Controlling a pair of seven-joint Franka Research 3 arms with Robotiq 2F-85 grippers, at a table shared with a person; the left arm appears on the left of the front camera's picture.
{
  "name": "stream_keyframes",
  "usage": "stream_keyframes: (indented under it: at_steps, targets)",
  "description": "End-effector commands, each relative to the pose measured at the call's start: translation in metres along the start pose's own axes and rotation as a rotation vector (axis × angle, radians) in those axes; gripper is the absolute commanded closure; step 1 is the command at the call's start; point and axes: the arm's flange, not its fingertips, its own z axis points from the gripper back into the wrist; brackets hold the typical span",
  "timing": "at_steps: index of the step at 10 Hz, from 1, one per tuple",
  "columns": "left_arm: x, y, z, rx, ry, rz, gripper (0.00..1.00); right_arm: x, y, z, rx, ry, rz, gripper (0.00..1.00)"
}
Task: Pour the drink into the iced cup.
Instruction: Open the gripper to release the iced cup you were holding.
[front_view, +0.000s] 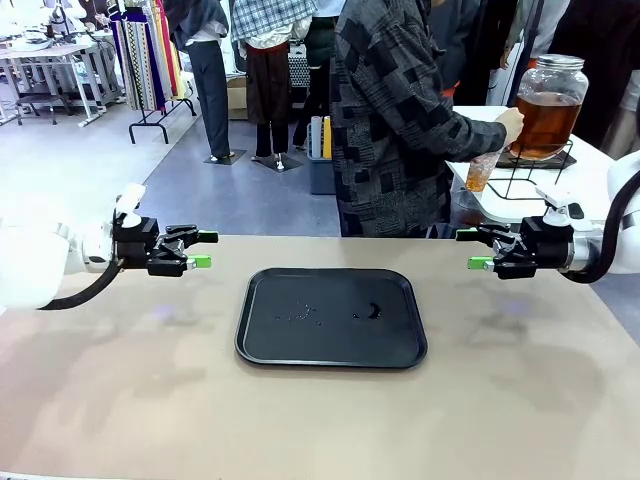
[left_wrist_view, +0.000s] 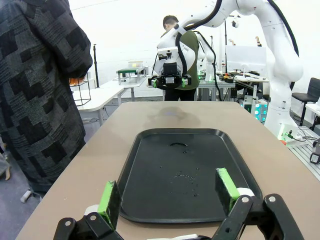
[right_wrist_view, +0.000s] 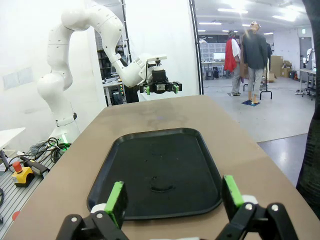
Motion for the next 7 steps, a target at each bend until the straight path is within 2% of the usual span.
stream_keyframes:
  at_steps: [1, 7]
  targets:
    - [0.0019, -0.0005, -0.0006, 0.0, 0.0, -0.002, 0.0, 0.0034, 0.0003, -0.001, 0.005, -0.002, 0.002, 0.0]
    - [0.0019, -0.0005, -0.0006, 0.0, 0.0, -0.002, 0.0, 0.0034, 0.0003, -0.001, 0.005, -0.002, 0.002, 0.0]
